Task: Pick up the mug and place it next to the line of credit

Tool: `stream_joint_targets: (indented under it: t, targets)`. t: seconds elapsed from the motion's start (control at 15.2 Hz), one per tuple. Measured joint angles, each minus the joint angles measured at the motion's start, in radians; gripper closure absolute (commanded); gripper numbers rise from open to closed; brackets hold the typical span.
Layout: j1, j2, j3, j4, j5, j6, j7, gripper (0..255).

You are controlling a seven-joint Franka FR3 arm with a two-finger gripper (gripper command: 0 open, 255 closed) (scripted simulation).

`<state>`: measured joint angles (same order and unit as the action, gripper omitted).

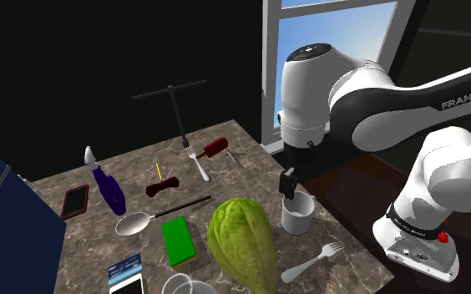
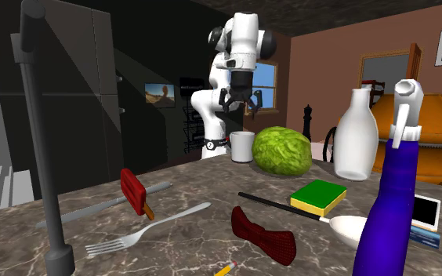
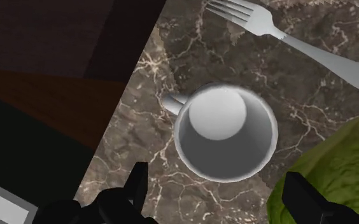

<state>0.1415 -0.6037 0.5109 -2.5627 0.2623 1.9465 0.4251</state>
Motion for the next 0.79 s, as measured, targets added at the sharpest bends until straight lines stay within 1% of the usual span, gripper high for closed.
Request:
stream_joint_targets:
  t: [0.26, 0.79]
  targets:
    - [0.013, 0.098, 0.104, 0.016, 0.016, 0.081, 0.087, 0]
    - [0.007, 0.172, 0.159, -0.041, 0.018, 0.208, 0.116, 0]
